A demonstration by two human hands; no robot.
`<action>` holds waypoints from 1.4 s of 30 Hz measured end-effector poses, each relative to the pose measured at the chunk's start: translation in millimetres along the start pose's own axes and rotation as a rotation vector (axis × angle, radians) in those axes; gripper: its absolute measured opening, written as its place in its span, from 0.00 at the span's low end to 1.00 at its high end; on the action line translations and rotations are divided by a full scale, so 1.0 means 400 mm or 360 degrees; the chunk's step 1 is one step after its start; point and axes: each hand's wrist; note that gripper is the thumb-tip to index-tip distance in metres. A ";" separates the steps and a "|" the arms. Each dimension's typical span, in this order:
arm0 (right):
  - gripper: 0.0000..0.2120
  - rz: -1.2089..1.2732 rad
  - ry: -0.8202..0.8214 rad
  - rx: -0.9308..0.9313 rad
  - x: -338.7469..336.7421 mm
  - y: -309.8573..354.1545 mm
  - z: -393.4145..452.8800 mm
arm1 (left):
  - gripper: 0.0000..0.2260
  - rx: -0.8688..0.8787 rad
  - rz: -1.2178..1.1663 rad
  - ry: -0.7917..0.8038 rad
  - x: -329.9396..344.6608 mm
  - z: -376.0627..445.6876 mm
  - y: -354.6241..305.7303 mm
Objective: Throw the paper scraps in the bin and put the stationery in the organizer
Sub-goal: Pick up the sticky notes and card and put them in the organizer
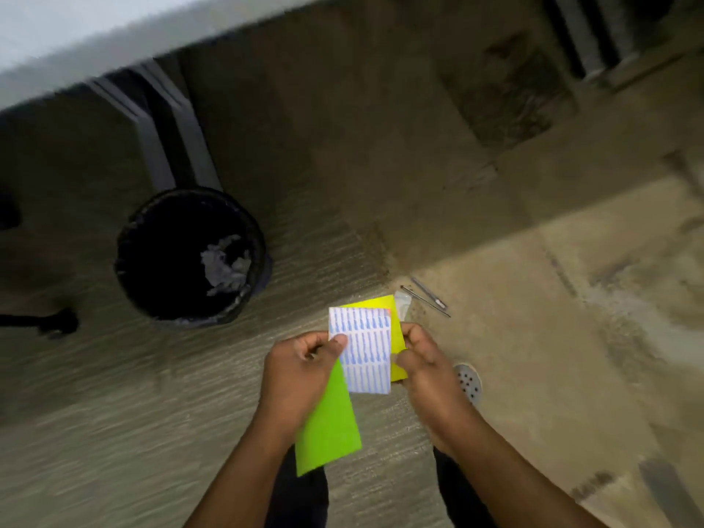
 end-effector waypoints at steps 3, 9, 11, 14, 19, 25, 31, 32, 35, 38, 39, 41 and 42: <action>0.05 -0.0044 0.0033 -0.0155 0.056 0.153 -0.123 | 0.08 0.0130 0.0019 -0.0051 -0.094 -0.112 -0.109; 0.05 -0.0363 -0.0116 -0.0438 0.160 0.384 -0.301 | 0.13 -0.0018 -0.0364 -0.0231 -0.296 -0.271 -0.264; 0.08 -0.0347 -0.0133 -0.0448 0.185 0.447 -0.349 | 0.16 -0.0227 -0.0681 -0.0189 -0.382 -0.309 -0.303; 0.12 -0.0282 -0.0146 -0.0495 0.220 0.525 -0.418 | 0.14 -0.0390 -0.1110 -0.0170 -0.522 -0.370 -0.379; 0.12 -0.0178 -0.0219 -0.0611 0.289 0.621 -0.471 | 0.11 -0.0300 -0.1695 -0.0120 -0.722 -0.455 -0.512; 0.11 0.0053 -0.0150 -0.0627 0.357 0.722 -0.459 | 0.10 -0.0148 -0.2029 -0.0064 -0.832 -0.449 -0.610; 0.12 0.0071 -0.0029 -0.0685 0.422 0.873 -0.345 | 0.11 -0.0013 -0.1923 -0.0077 -0.853 -0.365 -0.709; 0.13 0.0064 0.0003 -0.0679 0.434 0.900 -0.319 | 0.12 0.0040 -0.1894 -0.0091 -0.855 -0.345 -0.729; 0.14 -0.0017 0.0094 -0.0684 0.471 0.993 -0.235 | 0.22 0.0148 -0.1854 -0.0115 -0.863 -0.275 -0.788; 0.14 -0.0146 0.0113 -0.0713 0.505 1.110 -0.152 | 0.24 0.0139 -0.1887 -0.0119 -0.879 -0.202 -0.868; 0.14 -0.0177 0.0127 -0.0714 0.516 1.147 -0.126 | 0.22 0.0129 -0.1916 -0.0158 -0.884 -0.177 -0.896; 0.14 -0.0195 0.0176 -0.0710 0.538 1.218 -0.077 | 0.16 0.0164 -0.1950 -0.0251 -0.891 -0.131 -0.953; 0.13 -0.0198 0.0208 -0.0705 0.549 1.252 -0.054 | 0.13 0.0206 -0.1947 -0.0286 -0.892 -0.109 -0.982</action>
Point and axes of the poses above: each hand's wrist, its own z-axis towards the middle knuckle, its own x-axis out of the palm, y = z × x, and after that the axes turned 5 degrees about -z, right-handed
